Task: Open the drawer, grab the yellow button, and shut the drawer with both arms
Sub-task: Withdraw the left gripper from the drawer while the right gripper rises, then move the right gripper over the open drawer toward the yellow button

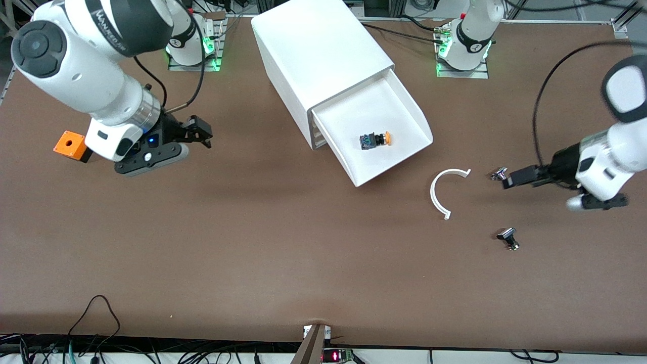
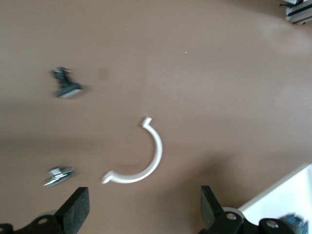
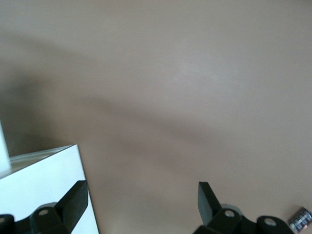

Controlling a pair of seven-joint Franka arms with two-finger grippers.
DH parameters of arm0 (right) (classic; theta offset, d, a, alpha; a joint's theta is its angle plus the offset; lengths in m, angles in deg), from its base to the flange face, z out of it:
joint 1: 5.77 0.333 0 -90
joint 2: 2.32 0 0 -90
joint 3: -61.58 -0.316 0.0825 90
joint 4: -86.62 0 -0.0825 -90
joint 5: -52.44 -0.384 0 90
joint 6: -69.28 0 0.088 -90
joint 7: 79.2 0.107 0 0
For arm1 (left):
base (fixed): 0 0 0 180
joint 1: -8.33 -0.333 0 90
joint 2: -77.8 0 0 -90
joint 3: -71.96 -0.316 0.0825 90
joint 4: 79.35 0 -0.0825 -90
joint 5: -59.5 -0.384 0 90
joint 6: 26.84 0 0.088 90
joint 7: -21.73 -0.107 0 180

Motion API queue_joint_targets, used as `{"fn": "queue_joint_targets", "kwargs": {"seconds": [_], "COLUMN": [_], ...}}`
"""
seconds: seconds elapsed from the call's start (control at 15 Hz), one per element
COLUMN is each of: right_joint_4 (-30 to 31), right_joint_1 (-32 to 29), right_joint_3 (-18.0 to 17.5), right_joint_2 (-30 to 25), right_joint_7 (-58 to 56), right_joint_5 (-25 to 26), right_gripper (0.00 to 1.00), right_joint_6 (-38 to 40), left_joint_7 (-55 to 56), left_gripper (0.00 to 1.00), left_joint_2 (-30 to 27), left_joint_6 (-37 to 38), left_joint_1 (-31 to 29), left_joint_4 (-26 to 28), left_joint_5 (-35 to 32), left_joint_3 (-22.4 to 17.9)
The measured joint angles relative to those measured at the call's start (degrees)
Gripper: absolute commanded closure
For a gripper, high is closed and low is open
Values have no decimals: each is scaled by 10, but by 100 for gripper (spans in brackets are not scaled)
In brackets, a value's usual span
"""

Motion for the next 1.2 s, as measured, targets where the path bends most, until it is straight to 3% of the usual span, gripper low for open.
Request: {"fn": "queue_joint_targets", "kwargs": {"seconds": [0.2, 0.4, 0.73, 0.93, 1.2], "right_joint_4": [-16, -38, -140, -230, -292], "right_joint_1": [3, 50, 156, 219, 255], "right_joint_3": [-51, -80, -75, -56, -50], "right_joint_2": [-3, 20, 110, 198, 286], "right_joint_7": [-62, -74, -170, -251, -349], "right_joint_5": [-3, -3, 2, 46, 58], "right_gripper": [0, 0, 0, 0, 0], "right_joint_6": [-3, -45, -54, -24, -50], "left_joint_7": [2, 24, 35, 55, 60], "left_gripper": [0, 0, 0, 0, 0], "left_joint_2": [-48, -62, -52, -51, -49], "left_joint_6": [50, 69, 69, 69, 69], "left_joint_1": [6, 11, 11, 9, 3], "left_joint_4": [-16, -5, 3, 3, 4], "left_joint_5": [-105, -145, -147, -147, -147], "left_joint_3": [8, 14, 15, 14, 12]}}
